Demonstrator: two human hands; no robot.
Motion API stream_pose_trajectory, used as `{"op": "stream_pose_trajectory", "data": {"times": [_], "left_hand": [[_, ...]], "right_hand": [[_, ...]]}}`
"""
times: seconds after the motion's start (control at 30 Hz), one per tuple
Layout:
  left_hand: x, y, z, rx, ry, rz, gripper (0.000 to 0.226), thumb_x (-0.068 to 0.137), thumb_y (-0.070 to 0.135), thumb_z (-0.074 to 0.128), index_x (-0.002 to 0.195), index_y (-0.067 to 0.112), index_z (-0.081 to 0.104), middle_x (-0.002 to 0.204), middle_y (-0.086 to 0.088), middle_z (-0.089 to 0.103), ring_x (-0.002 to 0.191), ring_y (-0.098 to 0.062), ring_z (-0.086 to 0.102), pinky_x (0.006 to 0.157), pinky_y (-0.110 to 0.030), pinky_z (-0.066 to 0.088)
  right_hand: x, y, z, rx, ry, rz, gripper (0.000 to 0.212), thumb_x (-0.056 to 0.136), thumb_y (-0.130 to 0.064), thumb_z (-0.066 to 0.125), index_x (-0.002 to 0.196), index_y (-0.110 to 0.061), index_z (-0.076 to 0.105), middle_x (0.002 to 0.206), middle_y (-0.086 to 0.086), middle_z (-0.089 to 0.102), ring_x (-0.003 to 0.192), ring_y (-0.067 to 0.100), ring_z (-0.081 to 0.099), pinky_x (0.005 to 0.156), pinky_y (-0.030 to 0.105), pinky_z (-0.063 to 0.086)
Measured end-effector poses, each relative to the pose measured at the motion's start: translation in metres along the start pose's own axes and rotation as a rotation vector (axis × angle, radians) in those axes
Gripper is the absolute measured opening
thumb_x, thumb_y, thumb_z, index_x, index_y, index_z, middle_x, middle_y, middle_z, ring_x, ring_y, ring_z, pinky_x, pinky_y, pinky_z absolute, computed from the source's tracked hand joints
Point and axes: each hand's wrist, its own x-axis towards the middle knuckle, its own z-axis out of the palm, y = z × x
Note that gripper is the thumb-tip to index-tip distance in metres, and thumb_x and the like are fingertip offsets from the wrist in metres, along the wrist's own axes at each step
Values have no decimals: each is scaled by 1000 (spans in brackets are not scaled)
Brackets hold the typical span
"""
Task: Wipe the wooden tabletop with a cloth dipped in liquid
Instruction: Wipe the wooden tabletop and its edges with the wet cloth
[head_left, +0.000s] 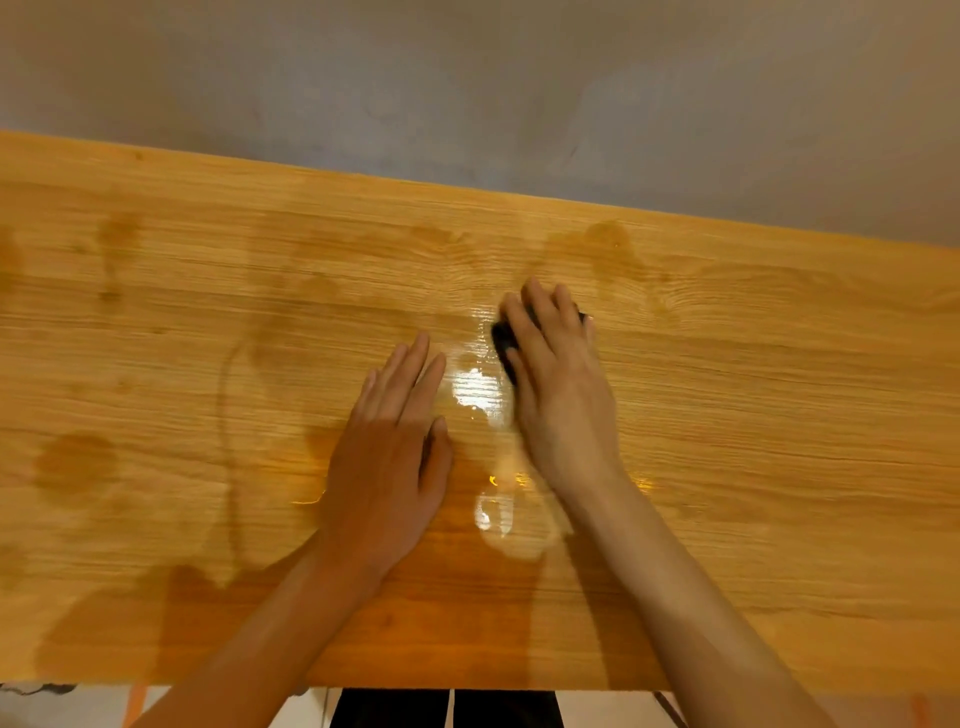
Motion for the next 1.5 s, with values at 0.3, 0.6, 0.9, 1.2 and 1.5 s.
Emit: {"op": "stream_pose_trajectory", "data": {"times": [0.3,0.6,0.9,1.2,1.5], "left_hand": [[76,-28,-19,2,99,31,52,102,20,43,152,5,40,163,-7,31,152,-21,26,127,-31,9],[102,-41,-16,100,57,75,54,105,22,37,156,6,32,166,-6,24,155,-19,19,128,-32,8],[105,-45,-15,113,68,86,54,103,17,37,155,4,32,165,-9,25,155,-22,21,128,-36,11],[103,-44,-16,123,58,100,53,103,15,36,155,3,32,165,-9,25,154,-22,21,128,-36,12],[105,-45,-14,129,66,79,54,101,14,37,154,4,35,164,-8,27,154,-22,23,127,-39,17]], "right_hand": [[10,59,-33,59,248,472,42,104,-16,37,145,-11,39,157,8,25,148,28,11,121,48,7],[20,43,-23,-18,38,88,45,104,-24,37,148,-18,35,158,0,24,149,17,9,122,36,4],[49,27,-1,-53,291,436,45,101,-11,39,146,-7,37,156,11,27,147,30,17,121,45,11],[35,77,-38,-18,223,410,44,104,-19,36,147,-12,37,158,5,25,148,26,13,121,45,9],[85,-23,29,17,161,233,45,105,-18,34,149,-13,31,160,5,18,149,23,4,122,43,2]]}}
